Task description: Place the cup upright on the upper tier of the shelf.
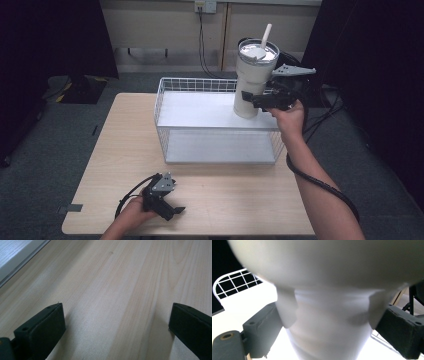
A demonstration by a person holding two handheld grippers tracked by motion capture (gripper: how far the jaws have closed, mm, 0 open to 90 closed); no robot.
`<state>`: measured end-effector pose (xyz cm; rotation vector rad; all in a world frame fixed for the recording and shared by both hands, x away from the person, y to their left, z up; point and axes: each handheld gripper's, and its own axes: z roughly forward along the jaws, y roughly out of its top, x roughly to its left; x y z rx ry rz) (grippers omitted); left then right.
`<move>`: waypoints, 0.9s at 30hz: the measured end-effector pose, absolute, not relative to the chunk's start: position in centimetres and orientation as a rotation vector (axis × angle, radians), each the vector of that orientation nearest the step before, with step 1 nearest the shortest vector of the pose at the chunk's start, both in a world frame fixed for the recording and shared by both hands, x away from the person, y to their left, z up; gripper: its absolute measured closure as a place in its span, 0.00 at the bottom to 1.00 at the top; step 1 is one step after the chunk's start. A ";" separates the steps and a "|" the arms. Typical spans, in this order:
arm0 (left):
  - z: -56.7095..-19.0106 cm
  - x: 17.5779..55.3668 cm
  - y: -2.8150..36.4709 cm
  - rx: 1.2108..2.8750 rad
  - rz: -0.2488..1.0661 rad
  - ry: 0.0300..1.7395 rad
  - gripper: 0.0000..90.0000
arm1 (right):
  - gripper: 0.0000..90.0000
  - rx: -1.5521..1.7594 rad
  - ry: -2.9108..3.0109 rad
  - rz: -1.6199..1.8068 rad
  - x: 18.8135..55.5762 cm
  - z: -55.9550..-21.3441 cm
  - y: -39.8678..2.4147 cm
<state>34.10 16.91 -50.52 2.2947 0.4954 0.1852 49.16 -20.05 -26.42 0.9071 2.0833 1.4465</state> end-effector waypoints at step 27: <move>-50.5 34.1 16.9 2.293 0.188 0.495 0.00 | 0.10 0.867 2.108 1.431 45.7 -26.1 -22.0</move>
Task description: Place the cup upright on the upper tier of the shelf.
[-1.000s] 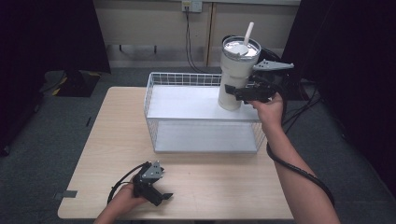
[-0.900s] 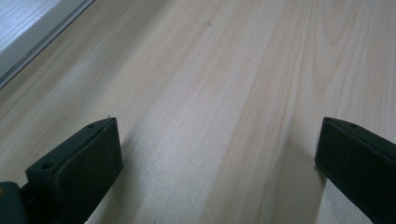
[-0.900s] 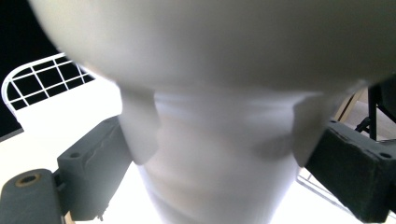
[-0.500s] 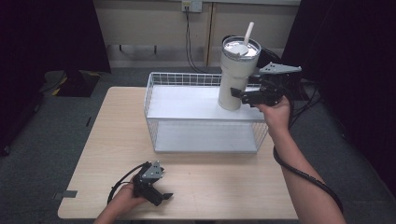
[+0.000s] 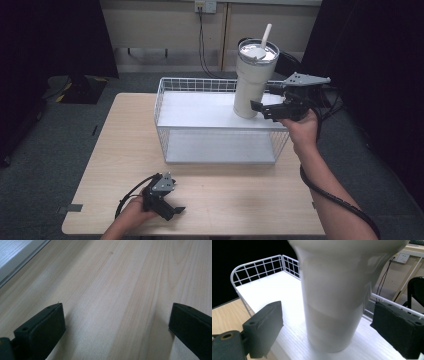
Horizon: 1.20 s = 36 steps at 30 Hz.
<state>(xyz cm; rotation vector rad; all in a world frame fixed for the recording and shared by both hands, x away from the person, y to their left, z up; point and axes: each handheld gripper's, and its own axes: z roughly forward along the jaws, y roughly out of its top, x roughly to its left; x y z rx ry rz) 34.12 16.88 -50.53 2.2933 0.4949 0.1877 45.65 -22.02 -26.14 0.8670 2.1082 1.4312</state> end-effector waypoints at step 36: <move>-50.5 34.1 16.9 2.292 0.186 0.497 0.00 | 0.10 0.722 2.291 1.516 38.3 -31.4 -22.0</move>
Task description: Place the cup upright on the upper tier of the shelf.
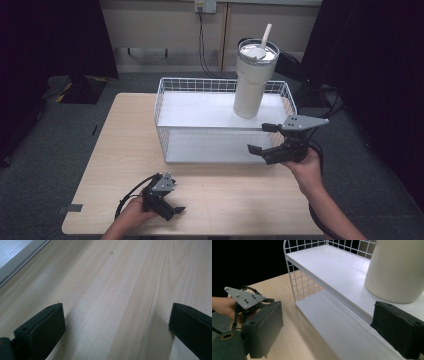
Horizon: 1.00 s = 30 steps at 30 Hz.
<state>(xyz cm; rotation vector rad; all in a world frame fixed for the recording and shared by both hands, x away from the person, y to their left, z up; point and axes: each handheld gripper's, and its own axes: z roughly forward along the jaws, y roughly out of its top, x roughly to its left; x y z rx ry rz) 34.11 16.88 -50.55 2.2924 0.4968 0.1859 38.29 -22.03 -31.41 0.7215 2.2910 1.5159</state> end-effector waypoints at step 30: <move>-50.5 34.1 16.9 2.293 0.187 0.497 0.00 | 0.10 0.723 2.406 1.541 35.3 -39.7 -22.4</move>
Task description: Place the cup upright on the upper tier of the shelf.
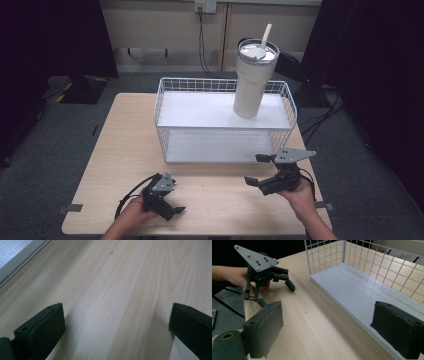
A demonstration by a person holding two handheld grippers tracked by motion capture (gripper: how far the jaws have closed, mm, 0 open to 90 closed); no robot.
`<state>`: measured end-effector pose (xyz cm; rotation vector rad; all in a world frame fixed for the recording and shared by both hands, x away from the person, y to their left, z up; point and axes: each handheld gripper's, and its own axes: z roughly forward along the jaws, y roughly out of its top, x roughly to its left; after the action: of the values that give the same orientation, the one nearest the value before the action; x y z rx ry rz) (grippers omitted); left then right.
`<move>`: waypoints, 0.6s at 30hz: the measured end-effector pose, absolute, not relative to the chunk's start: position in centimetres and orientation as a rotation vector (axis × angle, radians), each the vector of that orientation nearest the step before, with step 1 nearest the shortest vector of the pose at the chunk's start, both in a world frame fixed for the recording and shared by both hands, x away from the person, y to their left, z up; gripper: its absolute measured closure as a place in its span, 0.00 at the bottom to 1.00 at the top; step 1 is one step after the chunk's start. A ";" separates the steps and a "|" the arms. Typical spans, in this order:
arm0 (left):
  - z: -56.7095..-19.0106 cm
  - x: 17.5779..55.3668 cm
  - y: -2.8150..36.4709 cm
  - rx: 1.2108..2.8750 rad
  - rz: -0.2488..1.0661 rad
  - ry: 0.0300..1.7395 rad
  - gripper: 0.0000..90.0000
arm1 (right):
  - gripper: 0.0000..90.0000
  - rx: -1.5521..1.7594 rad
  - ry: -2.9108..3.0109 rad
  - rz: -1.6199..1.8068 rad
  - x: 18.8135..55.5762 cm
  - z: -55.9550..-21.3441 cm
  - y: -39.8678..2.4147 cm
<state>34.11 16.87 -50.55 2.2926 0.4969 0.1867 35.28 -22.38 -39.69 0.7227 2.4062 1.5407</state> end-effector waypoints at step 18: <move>-50.5 34.1 16.9 2.292 0.187 0.497 0.00 | 0.10 0.769 2.479 1.486 34.9 -44.9 -22.6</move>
<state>34.11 16.87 -50.55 2.2921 0.4971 0.1867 34.91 -22.57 -44.86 0.7687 2.4791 1.4861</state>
